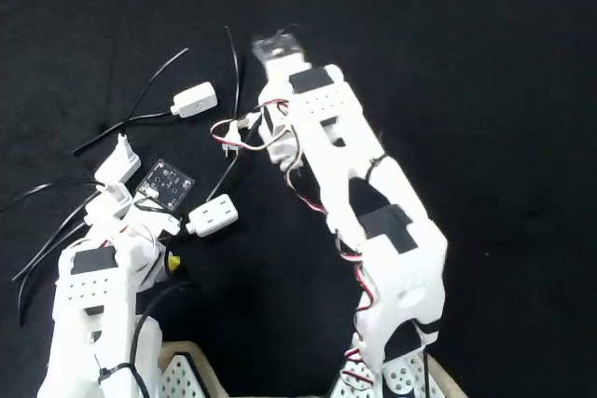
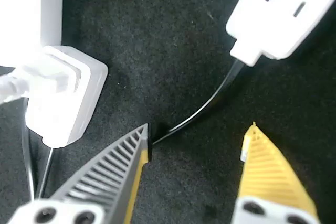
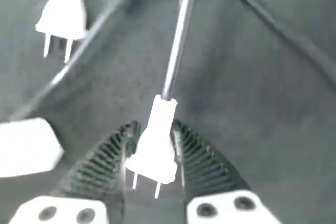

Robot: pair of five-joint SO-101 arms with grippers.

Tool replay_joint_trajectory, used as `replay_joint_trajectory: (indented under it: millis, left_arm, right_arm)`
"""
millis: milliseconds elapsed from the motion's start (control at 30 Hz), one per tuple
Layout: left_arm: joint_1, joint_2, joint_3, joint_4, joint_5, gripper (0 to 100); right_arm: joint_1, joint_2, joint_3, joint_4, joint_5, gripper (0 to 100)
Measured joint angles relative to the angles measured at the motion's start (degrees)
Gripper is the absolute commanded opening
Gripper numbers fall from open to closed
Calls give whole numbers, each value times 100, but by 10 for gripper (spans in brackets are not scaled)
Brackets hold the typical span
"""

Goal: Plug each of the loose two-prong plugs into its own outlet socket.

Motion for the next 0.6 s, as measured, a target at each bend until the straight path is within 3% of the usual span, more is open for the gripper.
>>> replay_joint_trajectory:
  millis: [100,267,600]
  left_arm:
    - [0,0,0,0,0,275]
    - [0,0,0,0,0,275]
    - [0,0,0,0,0,275]
  right_arm:
    - [0,299,-176,237,853,61]
    - [0,659,-387,923,1495,216]
    - [0,782,-404,1178,1802,230]
